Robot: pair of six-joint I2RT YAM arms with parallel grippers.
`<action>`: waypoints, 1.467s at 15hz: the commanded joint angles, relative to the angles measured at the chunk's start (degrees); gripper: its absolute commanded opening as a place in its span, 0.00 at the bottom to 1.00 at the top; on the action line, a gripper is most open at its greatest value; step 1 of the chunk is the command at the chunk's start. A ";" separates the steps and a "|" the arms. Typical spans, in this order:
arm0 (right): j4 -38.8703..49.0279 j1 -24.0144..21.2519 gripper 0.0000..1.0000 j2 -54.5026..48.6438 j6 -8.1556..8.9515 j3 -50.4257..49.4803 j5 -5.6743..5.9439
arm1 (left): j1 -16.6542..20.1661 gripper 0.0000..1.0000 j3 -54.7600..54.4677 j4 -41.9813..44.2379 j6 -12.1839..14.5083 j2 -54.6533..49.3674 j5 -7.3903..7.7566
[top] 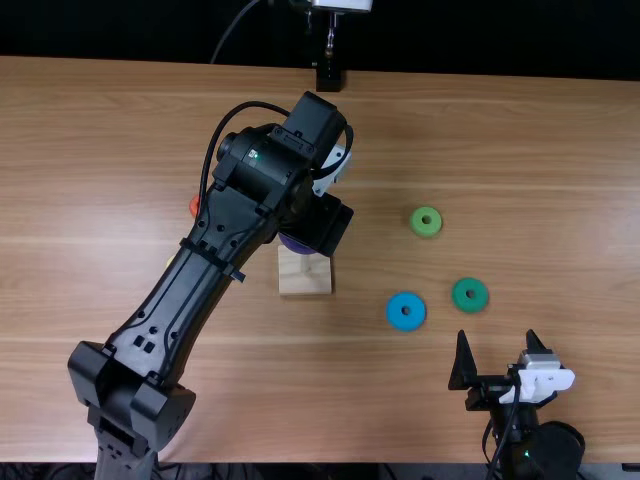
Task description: Build the Hanoi tower: stack the rings onto the peg from bottom to top in this color order: purple, dark blue, light blue, dark green, light green, yellow, orange.
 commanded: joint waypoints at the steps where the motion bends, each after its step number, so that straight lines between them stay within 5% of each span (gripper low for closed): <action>1: -4.76 -0.72 1.00 -0.73 -0.03 -2.76 -0.83 | -0.33 0.00 2.37 0.08 -0.74 0.93 0.58; 6: -4.66 -0.72 1.00 -0.73 -0.03 -2.76 -0.83 | -0.42 0.00 2.01 0.08 -0.64 2.16 0.48; 7: -4.66 -0.72 1.00 -0.73 -0.03 -2.76 -0.83 | -0.42 0.16 1.93 -0.03 -0.53 2.25 0.48; 9: -4.76 -0.72 1.00 -0.73 -0.03 -2.76 -0.83 | -0.42 0.77 1.66 -0.76 -0.53 2.34 0.48; 10: -4.76 -0.72 1.00 -0.73 -0.03 -2.76 -0.83 | -0.42 1.00 1.49 -0.76 -0.53 2.42 0.58; 14: -4.66 -0.72 1.00 -0.73 -0.03 -2.76 -0.83 | -0.33 1.00 1.31 -0.76 -0.53 2.42 3.11; 22: -4.66 -0.72 1.00 -0.73 -0.03 -2.76 -0.83 | 2.04 1.00 9.92 -1.92 -0.53 5.06 1.95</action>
